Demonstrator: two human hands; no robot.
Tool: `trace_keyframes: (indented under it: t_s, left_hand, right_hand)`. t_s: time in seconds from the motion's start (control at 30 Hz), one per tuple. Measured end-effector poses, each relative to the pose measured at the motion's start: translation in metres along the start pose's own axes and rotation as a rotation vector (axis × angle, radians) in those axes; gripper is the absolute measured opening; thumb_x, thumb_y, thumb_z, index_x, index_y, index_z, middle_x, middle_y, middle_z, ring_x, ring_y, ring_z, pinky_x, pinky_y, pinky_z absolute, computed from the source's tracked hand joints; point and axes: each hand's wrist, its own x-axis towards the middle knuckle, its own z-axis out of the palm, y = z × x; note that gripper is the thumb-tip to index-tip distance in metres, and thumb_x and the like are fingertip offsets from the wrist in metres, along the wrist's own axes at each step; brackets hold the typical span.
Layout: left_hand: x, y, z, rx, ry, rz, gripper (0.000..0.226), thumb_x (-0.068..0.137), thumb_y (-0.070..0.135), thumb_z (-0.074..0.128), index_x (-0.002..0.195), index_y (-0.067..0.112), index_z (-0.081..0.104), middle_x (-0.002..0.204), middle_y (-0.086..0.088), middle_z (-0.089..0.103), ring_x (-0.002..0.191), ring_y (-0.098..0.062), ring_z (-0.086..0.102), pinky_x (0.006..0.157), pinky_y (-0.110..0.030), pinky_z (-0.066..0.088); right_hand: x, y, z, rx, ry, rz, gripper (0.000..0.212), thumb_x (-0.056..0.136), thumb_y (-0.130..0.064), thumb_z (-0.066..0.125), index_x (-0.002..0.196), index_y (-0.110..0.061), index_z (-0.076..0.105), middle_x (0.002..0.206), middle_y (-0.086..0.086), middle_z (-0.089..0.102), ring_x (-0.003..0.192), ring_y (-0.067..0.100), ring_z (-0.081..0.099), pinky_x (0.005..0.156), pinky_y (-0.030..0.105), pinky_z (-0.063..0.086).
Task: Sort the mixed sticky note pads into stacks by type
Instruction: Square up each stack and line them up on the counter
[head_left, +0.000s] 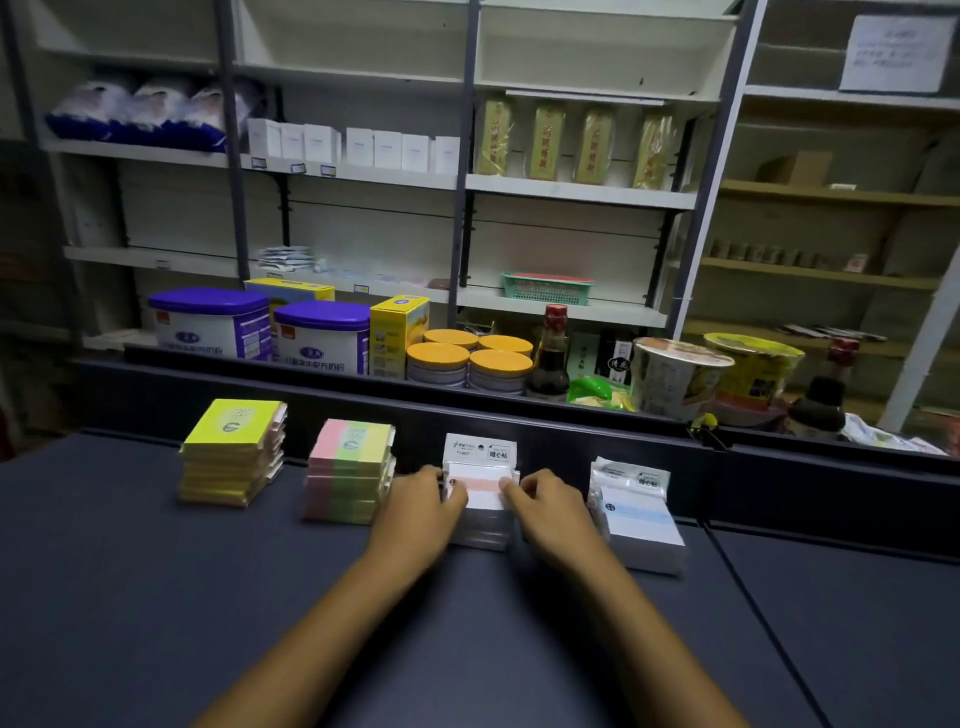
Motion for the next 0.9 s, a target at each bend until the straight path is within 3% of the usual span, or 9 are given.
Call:
trace_keyframes:
  t_s: [0.13,0.27,0.33,0.43,0.53,0.63,0.7,0.8,0.9]
  left_hand:
    - [0.009,-0.012,0.009,-0.16,-0.012,-0.042,0.033,0.088,0.042,0.061,0.108,0.017,0.071,0.095,0.003,0.072,0.092,-0.015,0.066,0.082,-0.027,0.051]
    - [0.015,-0.015,0.012,-0.281,-0.001,-0.048,0.029,0.083,0.036,0.07,0.106,0.019,0.071,0.073,0.023,0.06,0.083,-0.007,0.065,0.076,-0.022,0.046]
    - [0.017,-0.014,0.012,-0.405,-0.009,-0.047,0.037,0.081,0.025,0.075,0.115,0.015,0.068,0.08,0.02,0.063,0.083,-0.005,0.066,0.082,-0.026,0.052]
    - [0.02,-0.014,0.009,-0.546,-0.049,0.024,0.054,0.076,0.002,0.073,0.128,0.006,0.059,0.111,-0.003,0.065,0.096,-0.013,0.067,0.09,-0.032,0.056]
    - [0.018,-0.014,0.011,-0.494,-0.135,0.074,0.06,0.079,-0.004,0.065,0.136,0.006,0.05,0.13,-0.012,0.046,0.108,-0.016,0.058,0.1,-0.027,0.047]
    - [0.015,-0.016,0.016,-0.435,-0.214,0.075,0.059,0.087,0.003,0.059,0.142,0.016,0.041,0.134,-0.007,0.037,0.116,-0.017,0.05,0.106,-0.027,0.039]
    - [0.014,-0.018,0.018,-0.439,-0.269,0.078,0.06,0.09,0.005,0.054,0.145,0.018,0.034,0.136,-0.006,0.042,0.123,-0.018,0.049,0.108,-0.027,0.04]
    - [0.012,-0.018,0.02,-0.464,-0.296,0.113,0.06,0.09,-0.002,0.048,0.144,0.015,0.03,0.13,-0.002,0.055,0.118,-0.012,0.052,0.087,0.0,0.039]
    - [0.011,-0.017,0.018,-0.487,-0.216,0.168,0.059,0.086,-0.005,0.051,0.14,0.014,0.038,0.131,-0.001,0.057,0.123,-0.013,0.053,0.1,-0.017,0.041]
  right_hand:
    - [0.009,0.002,0.013,0.023,0.036,0.029,0.04,0.093,-0.046,0.055,0.106,-0.009,0.063,0.106,0.008,0.069,0.097,0.026,0.065,0.074,0.029,0.045]
    - [0.014,0.006,0.018,0.088,0.064,0.038,0.036,0.089,-0.04,0.061,0.109,-0.011,0.066,0.102,0.003,0.07,0.092,0.019,0.067,0.075,0.026,0.049]
    - [0.014,0.008,0.017,0.229,0.118,0.01,0.039,0.085,-0.032,0.069,0.119,-0.012,0.064,0.1,-0.002,0.07,0.087,0.009,0.066,0.072,0.016,0.051]
    - [0.013,0.011,0.015,0.39,0.134,-0.124,0.053,0.08,-0.013,0.075,0.129,-0.015,0.056,0.107,-0.003,0.067,0.091,0.006,0.067,0.083,0.022,0.056]
    - [0.009,0.015,0.017,0.257,0.075,-0.233,0.052,0.08,-0.007,0.072,0.128,-0.015,0.057,0.116,0.005,0.055,0.103,0.012,0.062,0.095,0.021,0.05]
    - [0.006,0.018,0.024,0.232,0.017,-0.222,0.039,0.085,-0.01,0.068,0.121,-0.02,0.056,0.115,0.005,0.047,0.105,0.014,0.06,0.099,0.022,0.047]
    - [0.006,0.019,0.027,0.233,0.008,-0.242,0.04,0.086,-0.009,0.066,0.122,-0.02,0.053,0.116,0.004,0.048,0.108,0.014,0.059,0.098,0.021,0.045]
    - [0.006,0.02,0.027,0.247,-0.013,-0.287,0.044,0.087,-0.004,0.064,0.126,-0.015,0.047,0.12,0.001,0.062,0.111,0.014,0.061,0.098,0.028,0.048]
    - [0.005,0.021,0.026,0.267,0.038,-0.348,0.056,0.085,0.003,0.06,0.135,-0.014,0.043,0.127,-0.006,0.062,0.118,0.006,0.059,0.099,0.023,0.047]
